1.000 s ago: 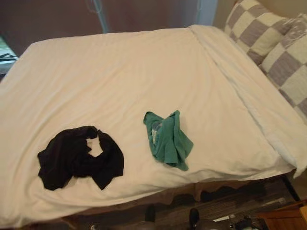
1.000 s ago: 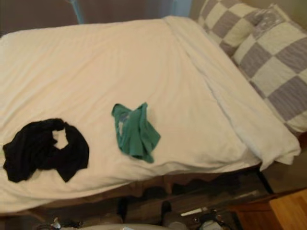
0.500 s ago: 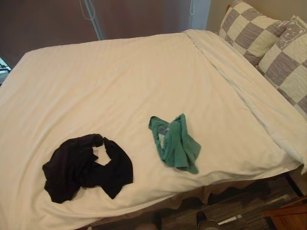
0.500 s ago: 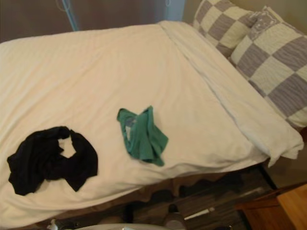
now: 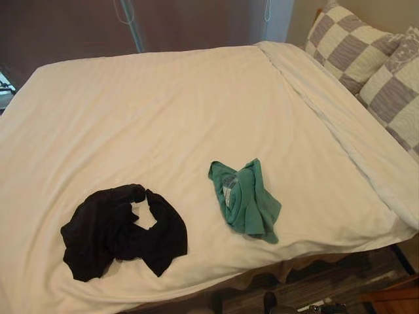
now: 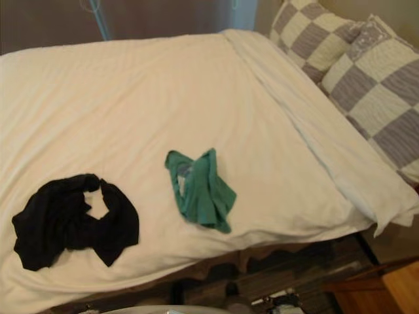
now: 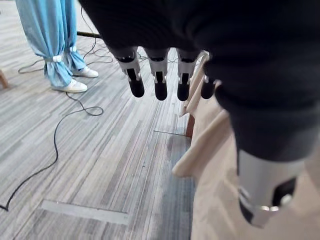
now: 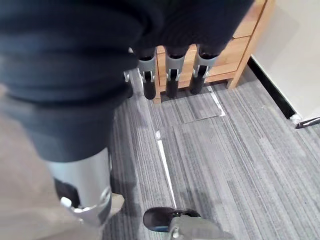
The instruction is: Tidy up the quilt and then pick up the clothes from the bed and put them into the laundry hamper.
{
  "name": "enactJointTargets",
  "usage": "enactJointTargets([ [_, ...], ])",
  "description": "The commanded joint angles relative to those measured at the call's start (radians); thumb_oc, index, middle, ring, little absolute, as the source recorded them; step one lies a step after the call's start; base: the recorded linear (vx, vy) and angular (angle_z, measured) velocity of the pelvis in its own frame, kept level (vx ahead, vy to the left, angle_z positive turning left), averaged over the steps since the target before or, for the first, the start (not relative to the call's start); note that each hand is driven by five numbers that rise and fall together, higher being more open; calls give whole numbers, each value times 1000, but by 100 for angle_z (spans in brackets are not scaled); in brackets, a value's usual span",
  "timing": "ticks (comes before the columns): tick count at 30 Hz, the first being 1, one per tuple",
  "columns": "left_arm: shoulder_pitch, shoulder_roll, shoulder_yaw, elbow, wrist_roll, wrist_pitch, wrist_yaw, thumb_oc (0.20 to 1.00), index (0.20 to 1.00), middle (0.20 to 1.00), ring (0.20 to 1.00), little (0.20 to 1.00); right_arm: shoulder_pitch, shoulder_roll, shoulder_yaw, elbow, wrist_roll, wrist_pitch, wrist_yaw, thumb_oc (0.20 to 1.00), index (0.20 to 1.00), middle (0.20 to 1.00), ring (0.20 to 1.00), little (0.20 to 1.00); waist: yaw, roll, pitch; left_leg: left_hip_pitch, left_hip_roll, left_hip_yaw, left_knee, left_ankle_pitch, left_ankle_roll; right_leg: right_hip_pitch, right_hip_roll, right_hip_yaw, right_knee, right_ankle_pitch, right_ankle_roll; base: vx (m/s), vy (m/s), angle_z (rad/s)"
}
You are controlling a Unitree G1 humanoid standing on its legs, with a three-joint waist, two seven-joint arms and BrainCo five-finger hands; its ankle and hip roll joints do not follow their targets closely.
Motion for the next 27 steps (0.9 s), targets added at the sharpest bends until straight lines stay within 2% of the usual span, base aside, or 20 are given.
enactJointTargets([
  [1,-54,4,15,64,47,-94,30,1000,1000,1000,1000,1000,-29,-37,-19,-3,88,-25,-20,1000,1000,1000,1000,1000,21,-27,-4,-12,8,-77,0,-76,-18,-65,-2,13,55,-1,40,-36,-66,3],
  [4,-82,-2,-6,73,-21,-129,69,1000,1000,1000,1000,1000,-20,-36,-36,-18,182,-67,-46,1000,1000,1000,1000,1000,3,-33,-15,-6,1,-63,-6,-78,-16,-48,13,18,32,3,31,26,-42,9],
  [6,-94,0,12,36,-92,-205,133,1000,1000,1000,1000,1000,-15,-44,-78,-63,272,-105,-71,1000,1000,1000,1000,1000,-8,-36,-23,0,0,-59,-6,-82,-19,-35,21,19,6,11,28,34,-25,8],
  [7,-93,5,29,-8,-81,-235,175,1000,1000,1000,1000,1000,-9,-51,-107,-101,302,-117,-87,1000,1000,1000,1000,1000,-9,-39,-24,2,3,-56,-6,-82,-21,-30,23,17,-1,13,27,19,-47,-3],
  [9,-84,17,51,-98,-64,-241,218,1000,1000,1000,1000,1000,3,-65,-142,-159,326,-135,-118,1000,1000,1000,1000,1000,-4,-44,-25,1,6,-56,-6,-82,-23,-26,26,12,-9,15,25,-6,-63,-5],
  [10,-78,22,56,-135,-51,-239,231,1000,1000,1000,1000,1000,9,-72,-151,-182,338,-140,-133,1000,1000,1000,1000,1000,-1,-46,-25,0,7,-58,-6,-80,-24,-24,27,9,-12,17,24,-38,-97,-3],
  [12,-32,57,78,-349,10,-217,237,1000,1000,1000,1000,1000,53,-113,-220,-352,353,-134,-241,1000,1000,1000,1000,1000,10,-55,-21,-10,8,-71,-6,-74,-27,-25,34,1,-25,26,20,-58,-91,-2],
  [13,-21,62,83,-375,21,-225,228,1000,1000,1000,1000,1000,62,-121,-233,-374,347,-137,-258,1000,1000,1000,1000,1000,11,-56,-20,-12,7,-74,-6,-73,-27,-26,35,1,-26,27,19,-58,-46,3],
  [15,33,98,103,-559,10,-174,193,1000,1000,1000,1000,1000,110,-167,-297,-527,311,-93,-349,1000,1000,1000,1000,1000,15,-62,-19,-32,4,-82,-6,-59,-28,-40,37,-4,-29,39,17,-90,-34,7],
  [17,92,113,137,-703,16,-164,178,1000,1000,1000,1000,1000,165,-194,-355,-644,287,-78,-407,1000,1000,1000,1000,1000,17,-65,-17,-40,3,-89,-6,-55,-28,-45,39,-7,-30,42,17,-77,-25,10],
  [18,135,129,165,-811,8,-135,163,1000,1000,1000,1000,1000,202,-217,-408,-707,268,-64,-424,1000,1000,1000,1000,1000,21,-69,-14,-43,2,-93,-6,-53,-28,-45,38,-12,-32,42,17,-61,-20,8],
  [20,192,143,190,-919,-2,-134,129,1000,1000,1000,1000,1000,243,-238,-464,-777,228,-47,-467,1000,1000,1000,1000,1000,27,-72,-14,-46,1,-97,-6,-50,-28,-45,40,-17,-34,43,17,-47,-15,9],
  [22,230,156,208,-1028,-6,-101,101,1000,1000,1000,1000,1000,267,-265,-516,-840,200,-24,-500,1000,1000,1000,1000,1000,34,-74,-16,-48,0,-102,-6,-50,-27,-42,40,-23,-39,42,16,-30,-11,18],
  [25,268,166,216,-1129,-49,-71,73,1000,1000,1000,1000,1000,284,-298,-583,-919,204,-10,-540,1000,1000,1000,1000,1000,41,-76,-20,-51,-4,-111,-6,-49,-27,-39,41,-26,-44,39,17,-43,-18,4],
  [26,290,167,207,-1172,-120,-68,96,1000,1000,1000,1000,1000,287,-316,-621,-972,222,-2,-556,1000,1000,1000,1000,1000,47,-77,-21,-54,-6,-118,-6,-48,-26,-40,41,-28,-44,41,18,-51,-16,2],
  [27,306,145,203,-1182,-281,-66,137,1000,1000,1000,1000,1000,286,-328,-644,-1011,211,1,-574,1000,1000,1000,1000,1000,51,-76,-22,-55,-7,-123,-6,-48,-26,-42,40,-28,-44,40,19,-59,-14,2],
])
